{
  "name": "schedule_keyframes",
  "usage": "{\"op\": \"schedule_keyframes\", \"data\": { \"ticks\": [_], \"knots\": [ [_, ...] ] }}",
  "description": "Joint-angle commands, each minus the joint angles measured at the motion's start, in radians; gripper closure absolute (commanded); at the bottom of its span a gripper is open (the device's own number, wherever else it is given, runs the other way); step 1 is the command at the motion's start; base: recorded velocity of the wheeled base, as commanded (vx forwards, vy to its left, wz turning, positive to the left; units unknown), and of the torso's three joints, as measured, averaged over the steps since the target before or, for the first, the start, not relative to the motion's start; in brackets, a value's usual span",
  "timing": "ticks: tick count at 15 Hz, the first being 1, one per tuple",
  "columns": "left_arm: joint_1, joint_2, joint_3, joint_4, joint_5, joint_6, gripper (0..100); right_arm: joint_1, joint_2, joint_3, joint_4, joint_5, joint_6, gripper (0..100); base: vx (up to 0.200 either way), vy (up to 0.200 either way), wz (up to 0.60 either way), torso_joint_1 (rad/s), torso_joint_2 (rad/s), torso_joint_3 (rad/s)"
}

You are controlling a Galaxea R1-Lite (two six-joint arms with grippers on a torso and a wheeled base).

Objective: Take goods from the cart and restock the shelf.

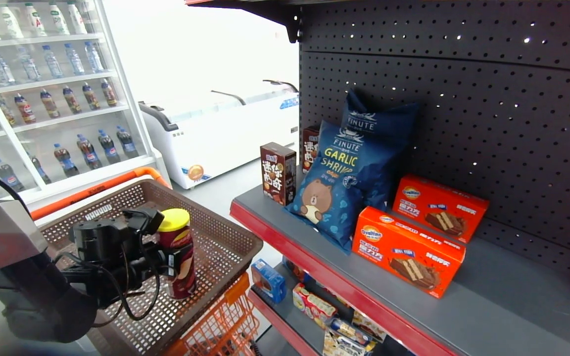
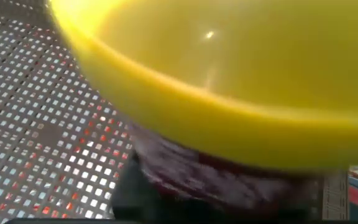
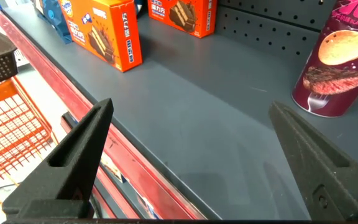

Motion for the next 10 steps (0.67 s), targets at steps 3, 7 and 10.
{"op": "schedule_keyframes", "data": {
  "ticks": [3,7,10],
  "knots": [
    [-0.042,-0.178,0.04,0.02,0.041,0.002,100,0.0,0.0,0.0,0.0,0.0,0.0,0,0.0,0.0,0.0,0.0,0.0,0.0],
    [-0.052,-0.506,0.048,0.296,0.041,-0.006,100,0.0,0.0,0.0,0.0,0.0,0.0,0,0.0,0.0,0.0,0.0,0.0,0.0],
    [-0.041,-0.798,0.034,0.64,0.039,-0.011,100,0.0,0.0,0.0,0.0,0.0,0.0,0,0.0,0.0,0.0,0.0,0.0,0.0]
  ]
}}
